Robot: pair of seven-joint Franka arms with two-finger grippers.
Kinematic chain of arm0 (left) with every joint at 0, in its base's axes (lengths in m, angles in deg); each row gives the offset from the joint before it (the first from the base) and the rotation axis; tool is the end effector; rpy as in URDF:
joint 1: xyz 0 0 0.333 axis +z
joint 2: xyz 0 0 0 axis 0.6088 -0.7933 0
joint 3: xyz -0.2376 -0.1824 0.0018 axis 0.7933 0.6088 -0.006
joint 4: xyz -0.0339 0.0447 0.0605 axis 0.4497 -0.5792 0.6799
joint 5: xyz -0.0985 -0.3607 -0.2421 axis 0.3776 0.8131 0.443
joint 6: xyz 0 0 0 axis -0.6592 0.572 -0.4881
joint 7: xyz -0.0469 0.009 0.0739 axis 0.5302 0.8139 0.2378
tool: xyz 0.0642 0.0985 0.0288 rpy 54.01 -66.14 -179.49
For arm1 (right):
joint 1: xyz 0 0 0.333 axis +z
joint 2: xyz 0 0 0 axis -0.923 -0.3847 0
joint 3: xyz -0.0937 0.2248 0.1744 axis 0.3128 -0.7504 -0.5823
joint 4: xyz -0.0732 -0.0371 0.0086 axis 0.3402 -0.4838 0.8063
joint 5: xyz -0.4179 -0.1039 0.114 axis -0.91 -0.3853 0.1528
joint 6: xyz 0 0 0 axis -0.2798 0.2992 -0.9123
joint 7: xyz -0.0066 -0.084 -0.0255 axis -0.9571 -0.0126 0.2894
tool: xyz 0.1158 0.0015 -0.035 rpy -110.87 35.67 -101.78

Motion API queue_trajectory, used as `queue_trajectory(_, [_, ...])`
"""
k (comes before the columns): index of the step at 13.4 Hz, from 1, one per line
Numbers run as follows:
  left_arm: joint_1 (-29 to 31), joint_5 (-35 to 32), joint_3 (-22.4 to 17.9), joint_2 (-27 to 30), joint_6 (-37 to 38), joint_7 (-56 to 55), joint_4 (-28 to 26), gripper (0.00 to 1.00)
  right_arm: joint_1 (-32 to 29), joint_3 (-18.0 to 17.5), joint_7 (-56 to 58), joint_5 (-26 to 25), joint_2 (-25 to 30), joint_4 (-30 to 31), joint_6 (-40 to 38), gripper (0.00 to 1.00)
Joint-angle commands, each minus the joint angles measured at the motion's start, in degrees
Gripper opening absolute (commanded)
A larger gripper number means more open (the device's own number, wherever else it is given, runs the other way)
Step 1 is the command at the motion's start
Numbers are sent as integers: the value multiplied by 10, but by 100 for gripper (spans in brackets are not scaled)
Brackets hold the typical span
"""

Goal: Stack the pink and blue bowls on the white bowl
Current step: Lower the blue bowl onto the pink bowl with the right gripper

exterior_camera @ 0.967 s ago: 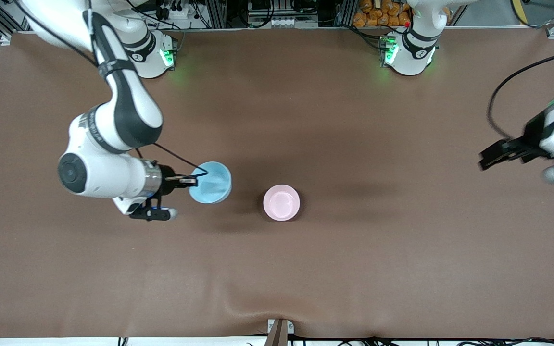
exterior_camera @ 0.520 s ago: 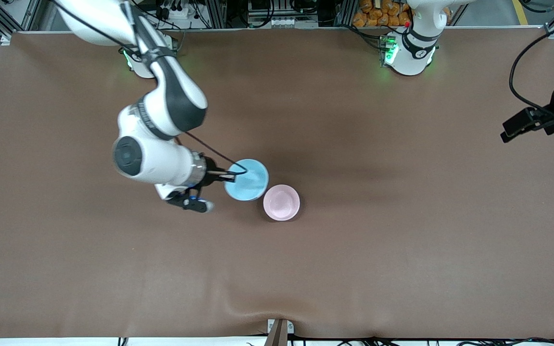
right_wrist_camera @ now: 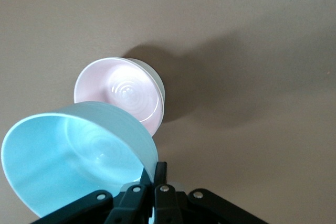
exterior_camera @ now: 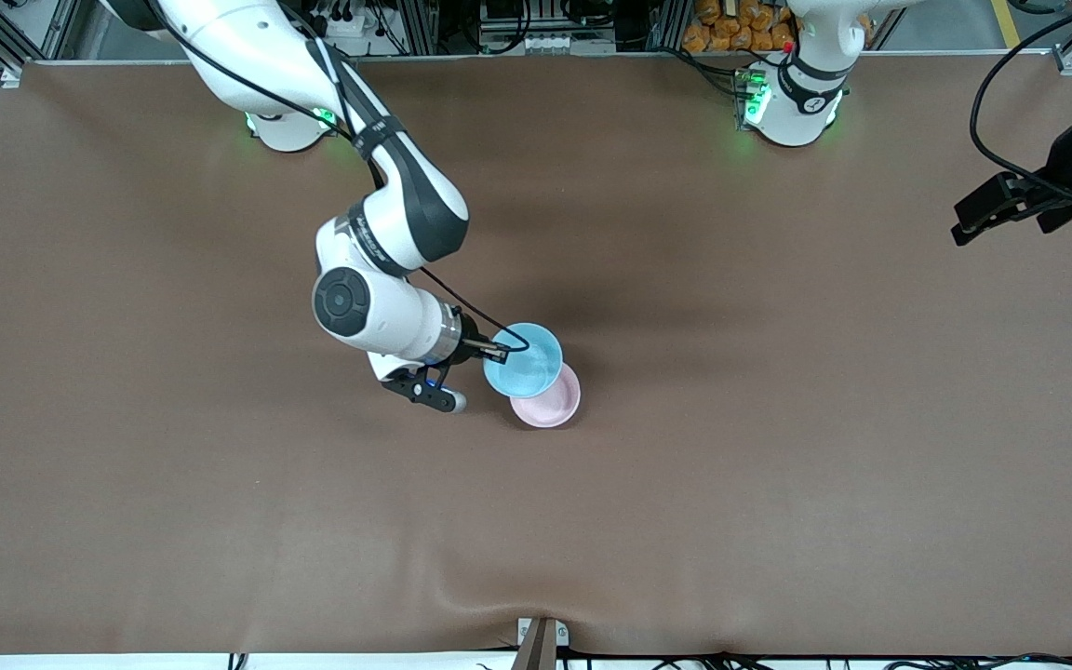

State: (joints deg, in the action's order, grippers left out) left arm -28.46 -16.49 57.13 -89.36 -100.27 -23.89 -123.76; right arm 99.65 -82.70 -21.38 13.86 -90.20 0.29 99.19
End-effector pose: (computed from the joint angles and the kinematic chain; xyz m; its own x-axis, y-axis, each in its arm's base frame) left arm 0.5965 -0.0549 0.6256 0.9898 0.1423 -0.0036 0.1422 -0.9898 -0.0050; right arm 0.6226 0.4232 0.2566 0.8983 -0.3421 -0.2758 -0.4136 -0.8704 -0.2672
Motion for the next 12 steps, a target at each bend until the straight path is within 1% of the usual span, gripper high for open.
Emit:
queue_trajectory(1, [4,11,2,16,9,7,-12,100,14,7,-16,31,-19,-16,33,0])
queue_trajectory(3, [4,11,2,16,18,7,-12,100,20,7,-16,47,-29,-16,42,0])
queue_trajectory(8, [6,23,0,12,16,13,-10,100,17,7,-9,49,-51,-15,73,0])
queue_trajectory(12, [6,23,0,13,15,13,-10,100,16,7,-7,50,-65,-16,76,0])
